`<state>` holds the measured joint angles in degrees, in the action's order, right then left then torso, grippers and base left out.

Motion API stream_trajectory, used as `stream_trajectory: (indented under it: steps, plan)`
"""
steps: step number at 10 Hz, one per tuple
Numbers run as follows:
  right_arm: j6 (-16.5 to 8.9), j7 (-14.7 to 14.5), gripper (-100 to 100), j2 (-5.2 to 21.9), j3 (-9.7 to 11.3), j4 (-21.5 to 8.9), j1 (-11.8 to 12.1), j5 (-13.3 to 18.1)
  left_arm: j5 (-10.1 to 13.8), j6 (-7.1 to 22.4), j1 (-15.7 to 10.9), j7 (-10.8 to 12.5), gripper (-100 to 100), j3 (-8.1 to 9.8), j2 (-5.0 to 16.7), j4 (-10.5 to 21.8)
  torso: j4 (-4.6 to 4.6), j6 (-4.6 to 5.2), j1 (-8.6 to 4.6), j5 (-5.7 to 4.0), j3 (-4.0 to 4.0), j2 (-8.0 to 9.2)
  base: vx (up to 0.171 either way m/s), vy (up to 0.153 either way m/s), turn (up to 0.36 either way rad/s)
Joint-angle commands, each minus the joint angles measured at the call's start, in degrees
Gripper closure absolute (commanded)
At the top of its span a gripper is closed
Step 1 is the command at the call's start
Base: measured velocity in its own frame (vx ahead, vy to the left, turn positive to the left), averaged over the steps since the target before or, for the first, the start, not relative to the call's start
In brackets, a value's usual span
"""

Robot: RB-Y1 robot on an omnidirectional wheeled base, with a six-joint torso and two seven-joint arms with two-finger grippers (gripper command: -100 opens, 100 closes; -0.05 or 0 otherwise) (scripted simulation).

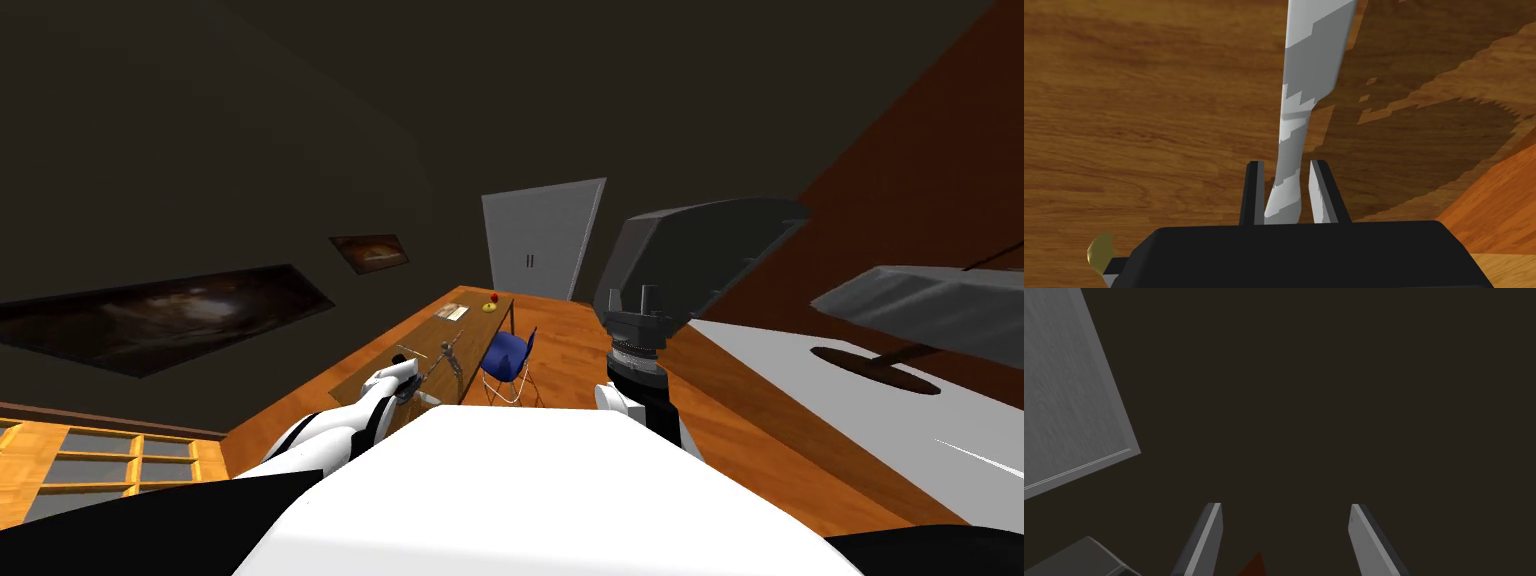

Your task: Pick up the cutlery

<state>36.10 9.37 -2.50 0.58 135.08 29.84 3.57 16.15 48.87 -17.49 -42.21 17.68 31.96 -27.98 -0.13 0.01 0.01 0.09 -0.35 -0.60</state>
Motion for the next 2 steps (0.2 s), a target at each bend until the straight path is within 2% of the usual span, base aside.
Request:
stream_trajectory:
  steps: [1, 2]
  plan:
    - [0.0, 0.0, 0, 0.0, 0.0, 0.0, 0.0, 0.0, 0.0, 0.0, 0.0, 0.0, 100, 0.0, 0.0, 0.0, 0.0, 0.0, 0.0, 0.0, 0.0, 0.0, 0.048, -0.04, 0.056]
    - [0.0, 0.0, 0, 0.0, 0.0, 0.0, -0.01, 0.0, 0.04, 0.03, 0.02, -0.34, 0, -0.01, 0.03, -0.01, 0.02, 0.07, 0.16, 0.04, 0.06, 0.13, 0.008, -0.009, -0.009]
